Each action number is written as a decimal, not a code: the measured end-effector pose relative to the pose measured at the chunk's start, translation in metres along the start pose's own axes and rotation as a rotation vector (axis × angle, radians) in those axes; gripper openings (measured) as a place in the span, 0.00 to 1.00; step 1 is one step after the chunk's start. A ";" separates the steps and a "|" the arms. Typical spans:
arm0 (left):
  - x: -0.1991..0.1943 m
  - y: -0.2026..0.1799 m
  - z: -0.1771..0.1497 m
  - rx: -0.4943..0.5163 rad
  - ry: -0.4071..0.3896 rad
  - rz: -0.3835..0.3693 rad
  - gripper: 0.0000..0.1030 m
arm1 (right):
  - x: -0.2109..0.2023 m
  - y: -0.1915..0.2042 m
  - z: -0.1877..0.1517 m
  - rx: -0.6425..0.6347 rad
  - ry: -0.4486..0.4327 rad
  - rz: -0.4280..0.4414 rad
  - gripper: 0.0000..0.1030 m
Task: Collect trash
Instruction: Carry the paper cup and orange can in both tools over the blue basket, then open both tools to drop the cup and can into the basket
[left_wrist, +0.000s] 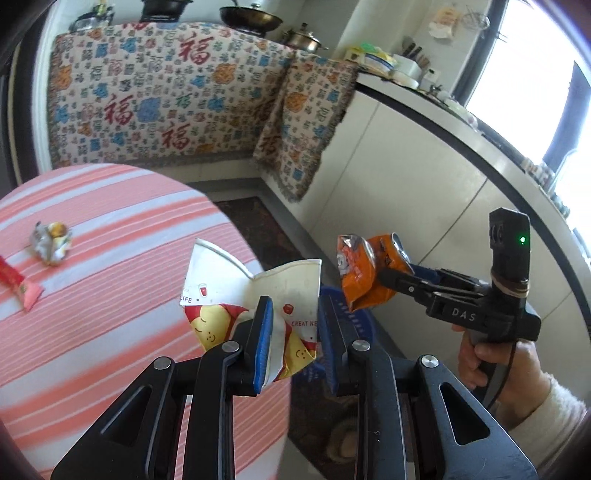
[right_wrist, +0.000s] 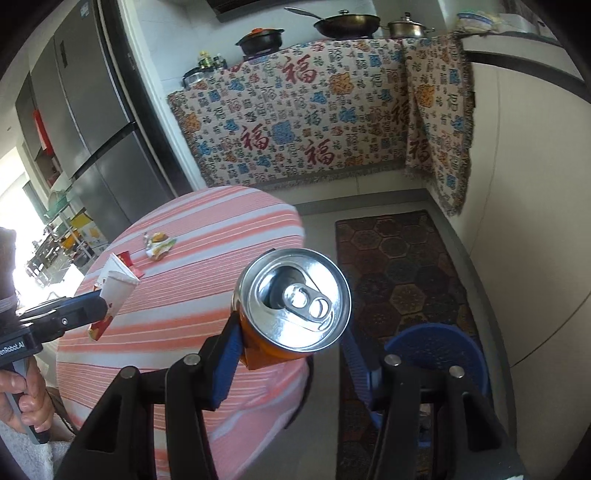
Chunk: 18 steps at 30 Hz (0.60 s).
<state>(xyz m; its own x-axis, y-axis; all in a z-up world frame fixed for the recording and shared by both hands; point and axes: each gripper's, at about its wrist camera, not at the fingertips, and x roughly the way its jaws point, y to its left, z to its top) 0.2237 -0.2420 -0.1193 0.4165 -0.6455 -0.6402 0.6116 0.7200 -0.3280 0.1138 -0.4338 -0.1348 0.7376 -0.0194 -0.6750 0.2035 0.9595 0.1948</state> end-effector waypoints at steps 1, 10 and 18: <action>0.010 -0.010 0.003 0.007 0.009 -0.018 0.23 | -0.002 -0.012 -0.001 0.010 0.002 -0.020 0.52; 0.124 -0.082 0.013 0.030 0.118 -0.126 0.23 | 0.006 -0.124 -0.019 0.114 0.075 -0.160 0.51; 0.206 -0.098 -0.006 0.005 0.235 -0.128 0.23 | 0.041 -0.191 -0.046 0.178 0.161 -0.202 0.51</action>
<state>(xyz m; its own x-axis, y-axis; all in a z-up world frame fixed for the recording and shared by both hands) 0.2455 -0.4446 -0.2232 0.1679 -0.6539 -0.7377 0.6524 0.6347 -0.4141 0.0753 -0.6052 -0.2324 0.5620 -0.1465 -0.8141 0.4555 0.8763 0.1567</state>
